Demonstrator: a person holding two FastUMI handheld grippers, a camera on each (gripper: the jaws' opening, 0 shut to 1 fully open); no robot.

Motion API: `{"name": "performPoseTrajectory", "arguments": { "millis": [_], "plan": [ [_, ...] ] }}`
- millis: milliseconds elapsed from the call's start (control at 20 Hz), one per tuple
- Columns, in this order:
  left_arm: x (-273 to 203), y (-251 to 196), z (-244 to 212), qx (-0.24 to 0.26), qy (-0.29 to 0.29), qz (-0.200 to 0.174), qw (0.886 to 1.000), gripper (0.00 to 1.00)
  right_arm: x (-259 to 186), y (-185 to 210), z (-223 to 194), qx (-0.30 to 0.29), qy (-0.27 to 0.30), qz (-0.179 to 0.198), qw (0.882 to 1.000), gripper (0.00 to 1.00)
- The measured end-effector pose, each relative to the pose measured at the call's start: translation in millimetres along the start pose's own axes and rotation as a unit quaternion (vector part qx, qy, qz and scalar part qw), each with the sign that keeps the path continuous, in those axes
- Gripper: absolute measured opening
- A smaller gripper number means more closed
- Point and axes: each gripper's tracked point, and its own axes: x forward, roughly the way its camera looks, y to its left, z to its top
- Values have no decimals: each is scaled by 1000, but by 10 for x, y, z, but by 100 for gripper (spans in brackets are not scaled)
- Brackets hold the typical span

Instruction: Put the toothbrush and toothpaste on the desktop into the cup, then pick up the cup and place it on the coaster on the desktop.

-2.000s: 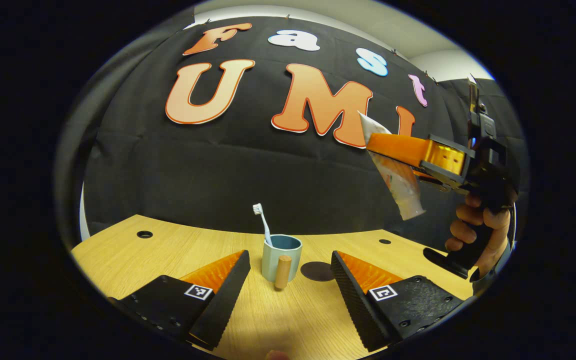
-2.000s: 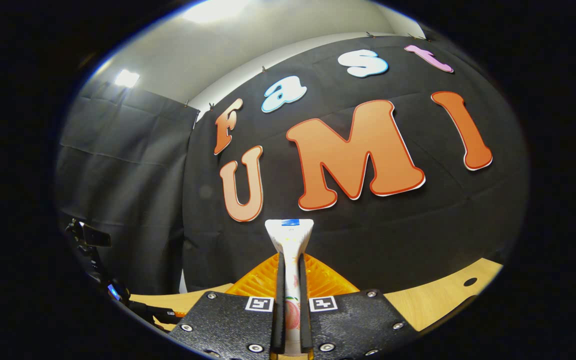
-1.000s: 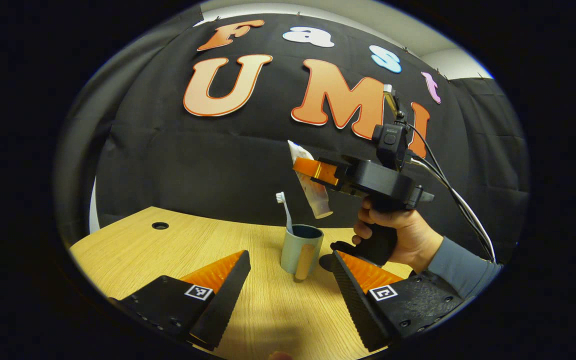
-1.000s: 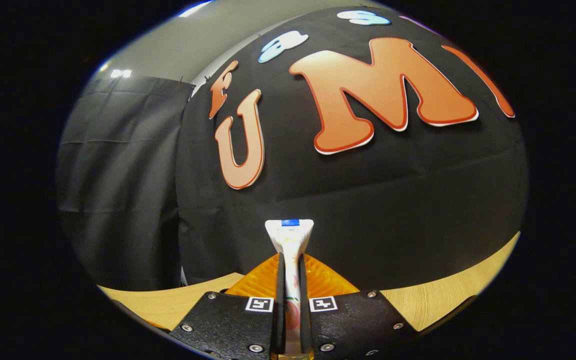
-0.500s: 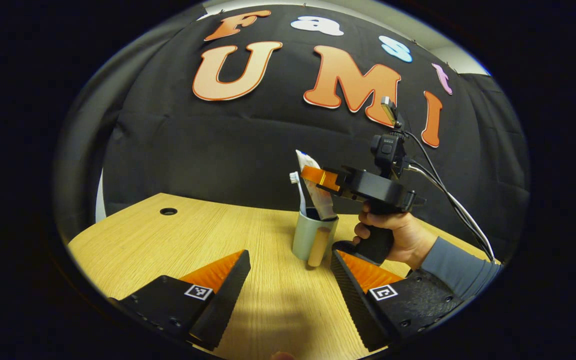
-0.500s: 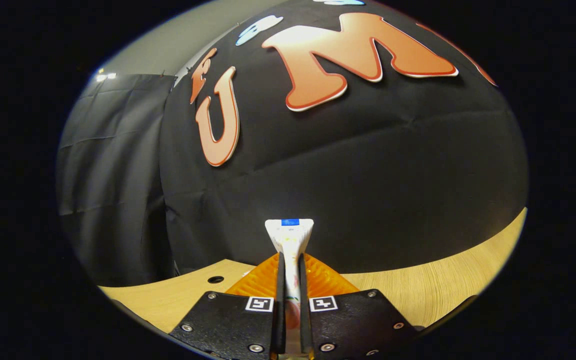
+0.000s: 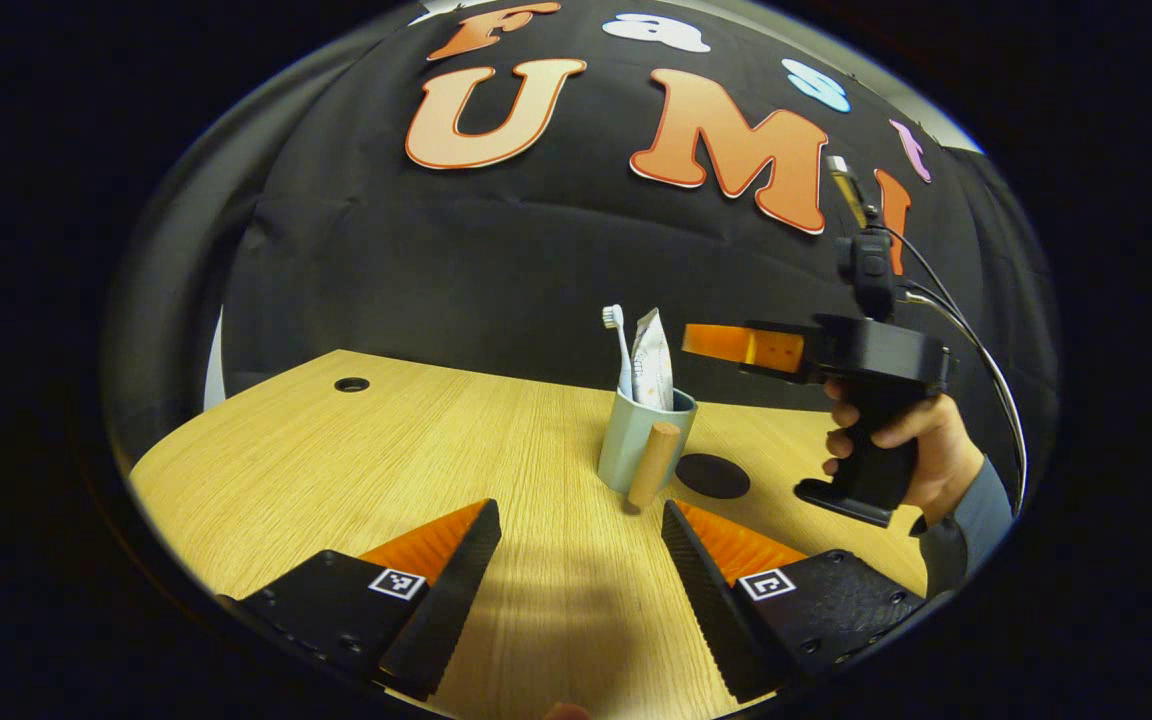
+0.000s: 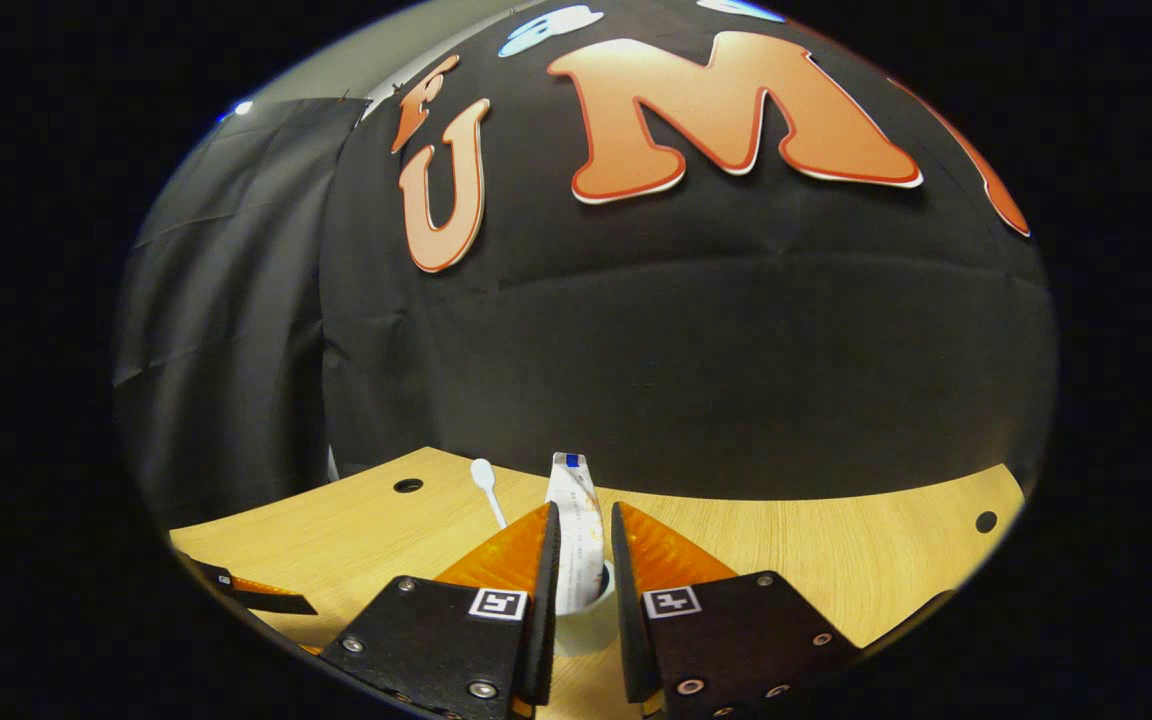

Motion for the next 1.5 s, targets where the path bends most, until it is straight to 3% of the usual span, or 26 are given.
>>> {"name": "performPoseTrajectory", "arguments": {
  "millis": [150,400,600,950,1150,1350,1500],
  "plan": [
    [-62,-67,152,9,-9,9,1000,97,-347,-74,125,-12,-9,-2,1000,43],
    [-47,-337,484,42,-12,7,999,97,-962,-237,463,-40,-44,-16,998,77],
    [167,-455,603,76,29,14,997,97,-1454,-414,521,-57,-62,-29,996,94],
    [602,-712,776,52,105,-9,993,97,-2239,-889,762,-78,-93,-70,990,96],
    [898,-789,757,27,156,-13,987,98,-2660,-1000,859,-23,-118,-84,989,97],
    [1139,-818,610,45,216,-15,975,97,-2922,-1221,880,-43,-127,-119,984,96],
    [1262,-871,465,74,256,-15,964,97,-3066,-1230,910,-45,-132,-122,983,100]
  ]
}}
